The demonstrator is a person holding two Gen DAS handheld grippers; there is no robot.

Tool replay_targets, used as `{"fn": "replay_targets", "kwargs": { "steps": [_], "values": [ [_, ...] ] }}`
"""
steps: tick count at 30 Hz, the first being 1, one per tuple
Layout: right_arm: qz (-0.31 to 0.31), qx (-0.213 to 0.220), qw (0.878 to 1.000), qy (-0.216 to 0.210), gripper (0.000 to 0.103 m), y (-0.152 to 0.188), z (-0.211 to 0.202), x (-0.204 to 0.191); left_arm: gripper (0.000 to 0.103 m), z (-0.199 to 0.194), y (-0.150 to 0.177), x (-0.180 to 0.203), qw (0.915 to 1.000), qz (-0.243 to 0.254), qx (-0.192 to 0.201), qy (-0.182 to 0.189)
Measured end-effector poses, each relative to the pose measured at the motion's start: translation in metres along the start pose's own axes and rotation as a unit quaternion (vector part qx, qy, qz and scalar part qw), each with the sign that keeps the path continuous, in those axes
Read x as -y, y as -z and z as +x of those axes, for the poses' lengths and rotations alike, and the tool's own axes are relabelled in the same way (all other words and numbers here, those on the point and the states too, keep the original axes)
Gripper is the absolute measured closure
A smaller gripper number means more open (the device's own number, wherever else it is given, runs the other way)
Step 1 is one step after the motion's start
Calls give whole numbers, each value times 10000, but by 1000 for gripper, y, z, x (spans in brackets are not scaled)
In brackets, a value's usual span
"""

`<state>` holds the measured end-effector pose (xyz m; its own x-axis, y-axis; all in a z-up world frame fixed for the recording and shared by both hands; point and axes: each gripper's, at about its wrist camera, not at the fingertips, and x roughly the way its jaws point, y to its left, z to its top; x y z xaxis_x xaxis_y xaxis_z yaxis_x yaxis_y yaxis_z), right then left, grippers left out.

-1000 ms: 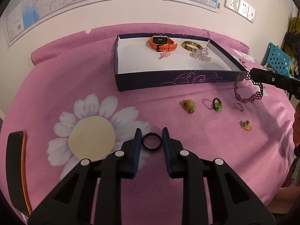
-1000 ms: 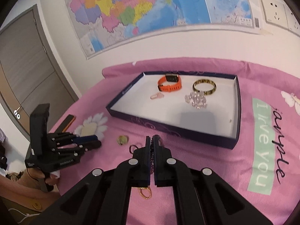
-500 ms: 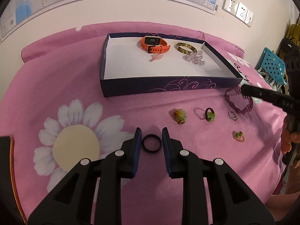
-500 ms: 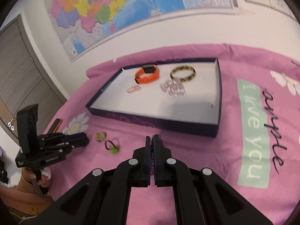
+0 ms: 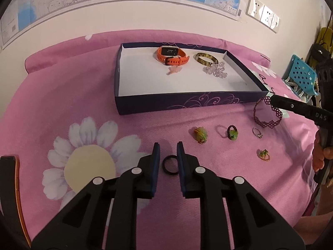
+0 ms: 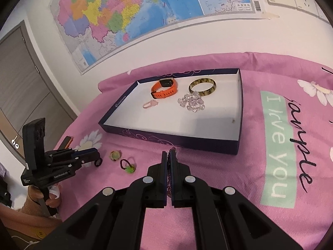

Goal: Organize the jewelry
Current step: 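Grasp and lift the black ring with the left tool while the right tool lifts the purple beaded bracelet, then carry the black ring with the left tool while the right tool carries the purple bracelet over the box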

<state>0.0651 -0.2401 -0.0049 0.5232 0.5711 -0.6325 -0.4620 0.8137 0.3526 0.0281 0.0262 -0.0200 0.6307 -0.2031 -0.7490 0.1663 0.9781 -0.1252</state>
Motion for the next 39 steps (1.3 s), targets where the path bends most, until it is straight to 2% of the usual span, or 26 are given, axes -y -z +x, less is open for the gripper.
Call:
{"fn": "replay_targets", "kwargs": {
  "steps": [3,5,8,12,17,22,39],
  "values": [
    [-5,-33,10000,-21,102,1,3,-1,82,-2,1,-2,10000,15,6,-7],
    [-7,-69,10000,-34,102,2,5,-1,64,-5,3,-1,9999,98,52,-40],
    [15,-122,9999,-46,102,4,7,0,59,-7,8,2,9996,269,-3,31],
    [25,-159,9999,-64,102,6,10,0,61,-2,15,8,9990,433,-135,-21],
    [-23,-141,9999,-72,102,4,9,-3,81,1,15,17,9979,605,-156,-198],
    [-47,-62,9999,-84,102,1,5,-5,81,0,14,20,9980,569,-108,-273],
    [-379,256,9988,-196,102,-30,-9,-21,81,-19,-26,28,9978,507,415,100]
  ]
}}
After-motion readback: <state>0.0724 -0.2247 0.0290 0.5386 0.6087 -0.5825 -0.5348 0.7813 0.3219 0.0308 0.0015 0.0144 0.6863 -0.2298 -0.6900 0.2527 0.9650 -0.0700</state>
